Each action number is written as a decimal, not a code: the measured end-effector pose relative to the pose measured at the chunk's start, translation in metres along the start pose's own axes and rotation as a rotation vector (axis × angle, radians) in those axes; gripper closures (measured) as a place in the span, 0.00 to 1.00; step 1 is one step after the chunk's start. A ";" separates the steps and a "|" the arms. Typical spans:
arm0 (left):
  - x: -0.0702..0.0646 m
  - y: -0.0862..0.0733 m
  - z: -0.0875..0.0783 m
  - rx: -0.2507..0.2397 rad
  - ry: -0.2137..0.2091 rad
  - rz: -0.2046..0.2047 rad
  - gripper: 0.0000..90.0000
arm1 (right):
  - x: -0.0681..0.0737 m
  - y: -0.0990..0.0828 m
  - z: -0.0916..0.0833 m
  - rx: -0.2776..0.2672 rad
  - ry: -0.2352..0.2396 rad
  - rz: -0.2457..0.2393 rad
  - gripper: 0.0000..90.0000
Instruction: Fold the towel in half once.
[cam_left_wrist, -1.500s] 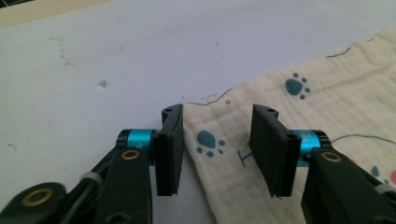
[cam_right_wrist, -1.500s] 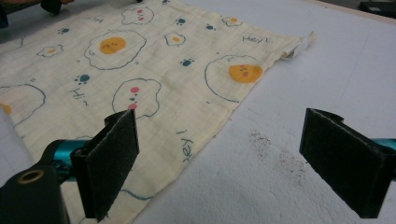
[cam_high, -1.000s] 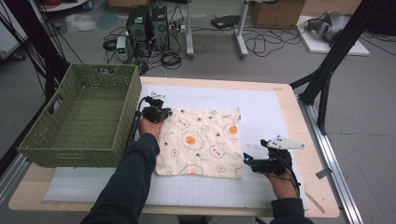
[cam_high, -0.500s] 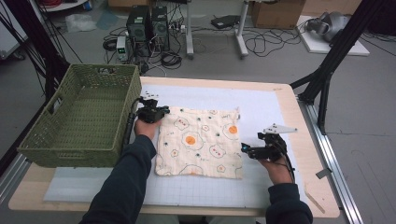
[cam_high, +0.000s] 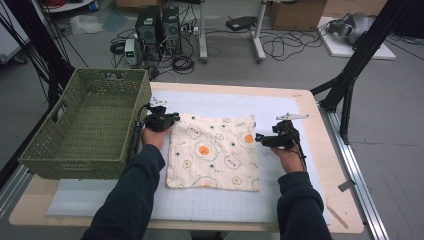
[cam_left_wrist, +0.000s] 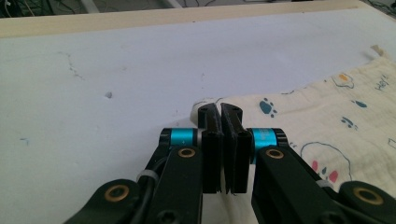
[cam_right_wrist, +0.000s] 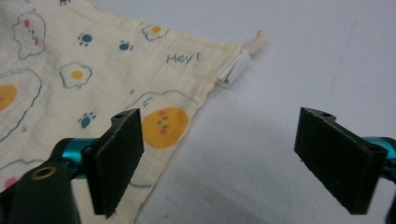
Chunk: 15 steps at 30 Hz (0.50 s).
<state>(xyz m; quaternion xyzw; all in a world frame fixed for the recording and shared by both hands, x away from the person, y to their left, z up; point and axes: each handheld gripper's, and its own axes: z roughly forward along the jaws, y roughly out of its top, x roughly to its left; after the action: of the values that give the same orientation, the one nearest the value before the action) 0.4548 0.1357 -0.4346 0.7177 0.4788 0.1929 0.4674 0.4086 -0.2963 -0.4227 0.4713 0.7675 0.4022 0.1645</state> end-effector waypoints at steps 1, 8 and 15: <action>0.001 0.000 -0.001 0.003 -0.001 0.000 0.96 | -0.002 0.001 0.002 0.002 0.005 0.010 0.23; 0.000 0.001 -0.001 0.002 -0.005 0.015 0.96 | -0.007 0.004 0.031 0.029 -0.013 0.039 0.41; 0.001 0.000 -0.001 0.011 -0.007 0.022 0.96 | 0.000 0.019 0.059 0.055 -0.027 0.032 0.44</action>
<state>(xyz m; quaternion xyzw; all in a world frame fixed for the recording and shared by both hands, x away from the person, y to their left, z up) 0.4544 0.1371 -0.4346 0.7260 0.4704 0.1929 0.4631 0.4574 -0.2644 -0.4446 0.4932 0.7684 0.3771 0.1554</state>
